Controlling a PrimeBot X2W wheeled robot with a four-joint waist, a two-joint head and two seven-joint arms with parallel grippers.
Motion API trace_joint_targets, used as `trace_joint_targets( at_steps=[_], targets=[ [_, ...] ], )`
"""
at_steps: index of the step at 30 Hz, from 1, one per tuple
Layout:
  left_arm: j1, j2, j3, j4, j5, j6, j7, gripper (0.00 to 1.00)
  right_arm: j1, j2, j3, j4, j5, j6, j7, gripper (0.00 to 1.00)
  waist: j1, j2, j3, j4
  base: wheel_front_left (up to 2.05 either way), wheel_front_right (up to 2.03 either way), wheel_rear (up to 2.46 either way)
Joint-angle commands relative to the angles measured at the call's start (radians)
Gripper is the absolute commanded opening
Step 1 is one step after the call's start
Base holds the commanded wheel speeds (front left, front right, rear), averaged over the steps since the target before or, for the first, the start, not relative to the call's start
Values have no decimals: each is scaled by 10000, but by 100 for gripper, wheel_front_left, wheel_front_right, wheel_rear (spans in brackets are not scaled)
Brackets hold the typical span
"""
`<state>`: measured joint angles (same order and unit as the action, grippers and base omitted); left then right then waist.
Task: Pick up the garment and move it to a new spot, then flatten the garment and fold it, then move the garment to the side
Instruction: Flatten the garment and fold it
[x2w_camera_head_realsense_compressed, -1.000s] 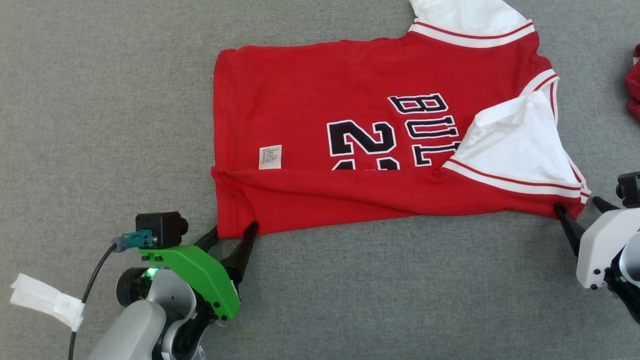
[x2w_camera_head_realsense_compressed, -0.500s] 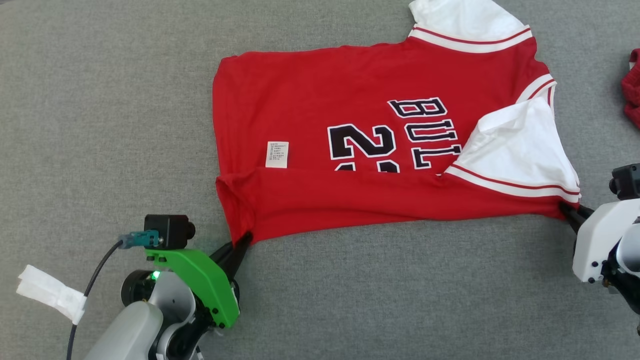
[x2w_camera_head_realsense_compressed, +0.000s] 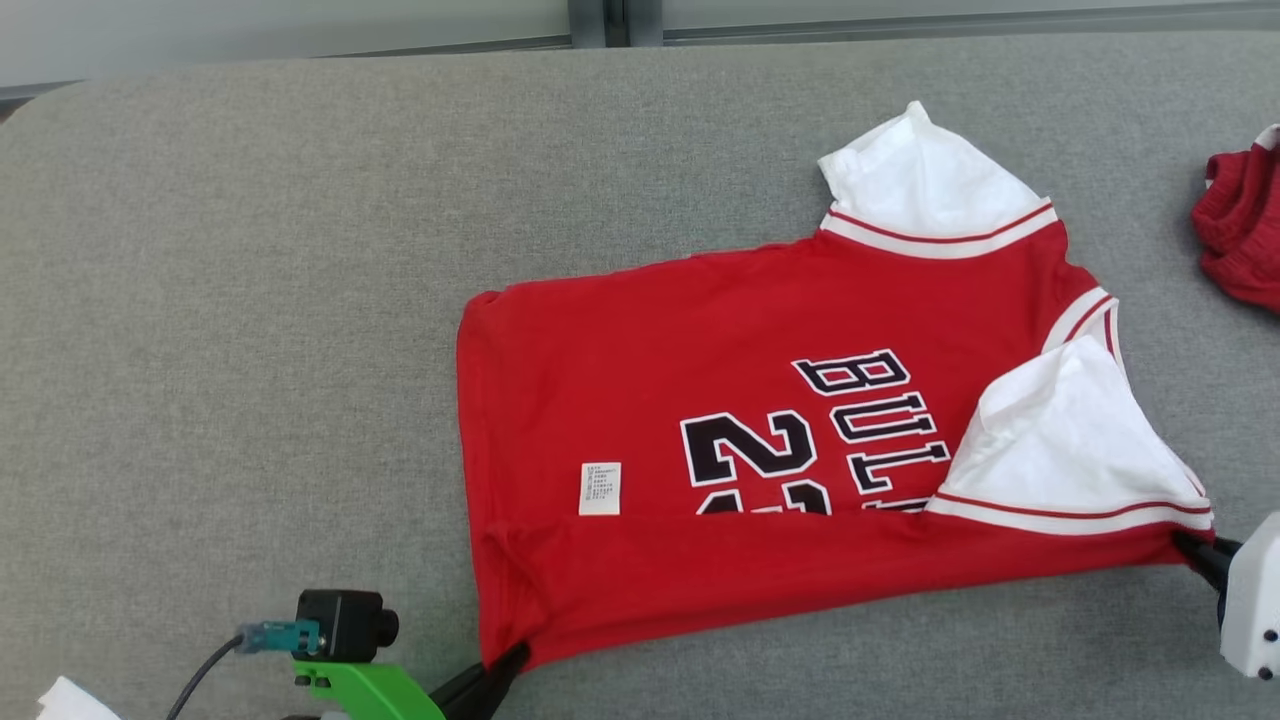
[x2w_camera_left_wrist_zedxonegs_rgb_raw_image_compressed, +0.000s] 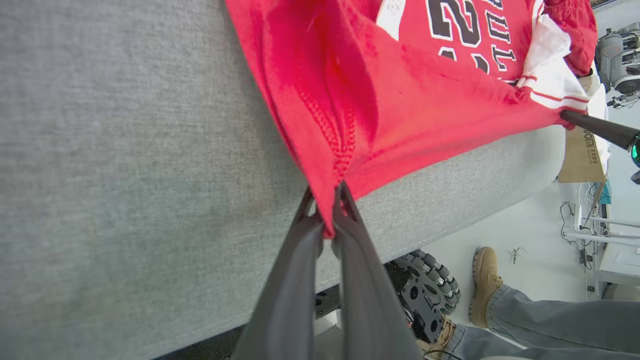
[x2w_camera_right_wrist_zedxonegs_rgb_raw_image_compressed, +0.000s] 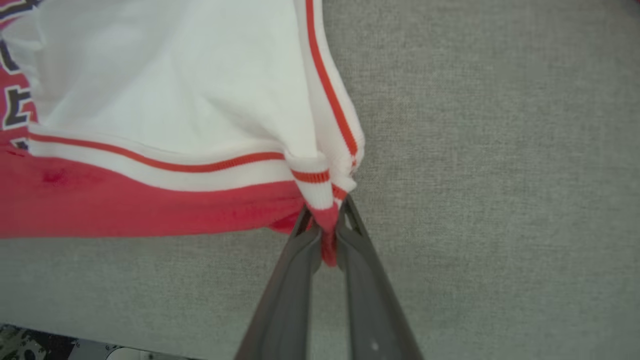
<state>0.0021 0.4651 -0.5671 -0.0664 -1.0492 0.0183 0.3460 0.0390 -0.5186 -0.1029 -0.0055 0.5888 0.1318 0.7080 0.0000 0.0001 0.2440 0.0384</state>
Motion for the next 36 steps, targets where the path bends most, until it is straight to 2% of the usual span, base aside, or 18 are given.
trace_joint_targets(
  at_steps=[1,2,3,7,11,15,17,20,26,31,36],
  targets=[
    [197,7,26,-104,14,57,-120,62,169,25,-66,-90,-22,-23,-12,35,0,-1,-39,-12,0,0,0],
    [278,-68,19,-132,-18,75,-189,100,242,74,-76,-111,-63,-23,-41,74,0,-1,-45,-12,0,0,0],
    [314,-153,21,-174,-32,98,-267,100,343,118,-70,-147,-124,-22,-49,100,0,-1,-54,-6,0,0,0],
    [257,-225,189,-278,183,331,-602,100,285,139,-428,-485,-219,-20,-287,100,0,-1,-15,8,0,0,0],
    [16,201,626,-691,426,607,-817,100,-99,-129,-1030,-1560,130,-15,-254,100,0,-1,357,-20,0,0,0],
    [-1037,632,1156,-968,924,824,-825,100,-1406,-589,-1433,-2620,177,-15,81,100,0,-1,1292,74,0,0,0],
    [-1943,508,1166,-773,1117,805,-674,100,-2485,-645,-1263,-2643,-49,-15,315,100,0,-1,1865,210,0,0,0],
    [-3663,47,956,-94,1442,660,-381,100,-4528,-968,-667,-2112,-975,-15,447,100,0,-1,2757,556,0,0,0],
    [-6104,-870,340,1847,2054,272,-111,100,-8014,-556,1077,-145,-1919,-17,463,100,0,-1,3864,1171,0,0,0],
    [-6792,-1306,-163,3087,2235,-219,-77,100,-9194,-338,2037,1617,-2374,-17,394,100,0,-1,3972,1472,0,0,0],
    [-7023,-1366,-277,3784,2326,-409,-182,100,-9526,-435,2672,2643,-2337,-19,49,100,0,-1,3900,1553,0,0,0]
  ],
)
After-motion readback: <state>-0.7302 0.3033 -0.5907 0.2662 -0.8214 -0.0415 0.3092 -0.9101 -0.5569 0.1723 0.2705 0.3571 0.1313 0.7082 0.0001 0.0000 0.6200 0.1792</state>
